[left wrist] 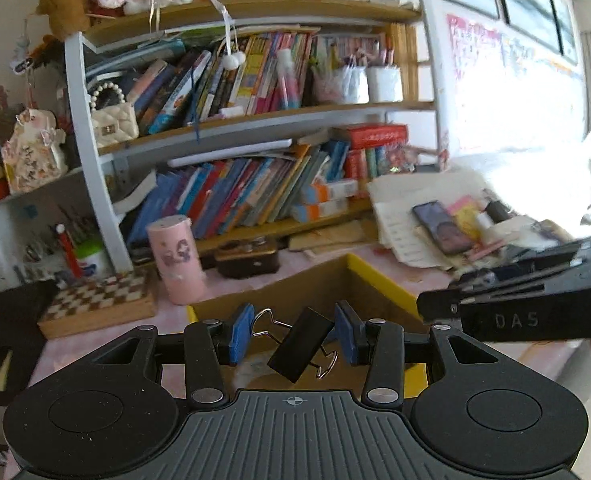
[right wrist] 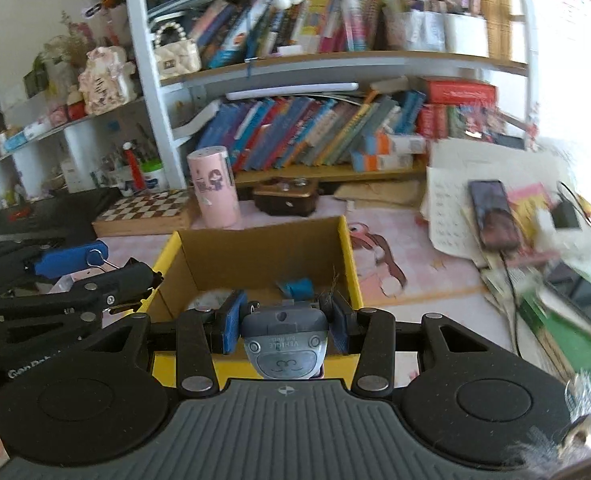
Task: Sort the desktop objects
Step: 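Lower both into the yellow box and open both tools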
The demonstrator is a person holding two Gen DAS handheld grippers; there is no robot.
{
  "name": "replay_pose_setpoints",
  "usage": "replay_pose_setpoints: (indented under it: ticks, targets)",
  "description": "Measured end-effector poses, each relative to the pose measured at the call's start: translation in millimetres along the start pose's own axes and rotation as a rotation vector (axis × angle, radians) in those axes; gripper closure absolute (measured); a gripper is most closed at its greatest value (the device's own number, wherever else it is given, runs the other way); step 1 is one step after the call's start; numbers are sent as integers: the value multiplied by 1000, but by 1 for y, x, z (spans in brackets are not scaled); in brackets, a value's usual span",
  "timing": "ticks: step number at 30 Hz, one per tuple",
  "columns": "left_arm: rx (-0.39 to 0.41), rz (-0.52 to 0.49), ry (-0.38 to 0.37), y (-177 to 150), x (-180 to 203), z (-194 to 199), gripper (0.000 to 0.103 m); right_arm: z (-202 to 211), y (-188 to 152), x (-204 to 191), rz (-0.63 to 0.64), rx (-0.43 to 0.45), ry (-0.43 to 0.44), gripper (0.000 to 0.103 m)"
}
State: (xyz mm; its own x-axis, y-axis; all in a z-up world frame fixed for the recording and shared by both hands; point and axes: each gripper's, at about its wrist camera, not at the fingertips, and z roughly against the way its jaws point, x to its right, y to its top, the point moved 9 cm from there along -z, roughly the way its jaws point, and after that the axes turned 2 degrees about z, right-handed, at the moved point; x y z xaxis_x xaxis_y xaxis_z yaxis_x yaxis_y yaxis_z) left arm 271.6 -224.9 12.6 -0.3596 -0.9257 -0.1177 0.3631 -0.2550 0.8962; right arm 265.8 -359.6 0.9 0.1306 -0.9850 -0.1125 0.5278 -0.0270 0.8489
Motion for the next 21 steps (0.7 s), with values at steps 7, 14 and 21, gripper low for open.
replay_pose_setpoints:
  ticks: [7, 14, 21]
  targets:
    - [-92, -65, 57, -18, 0, -41, 61, -52, 6, 0, 124, -55, 56, 62]
    - [-222, -42, 49, -43, -1, -82, 61, -110, -10, -3, 251, -172, 93, 62]
    - [-296, -34, 47, -61, -1, -99, 61, -139, -30, -11, 375, -263, 148, 62]
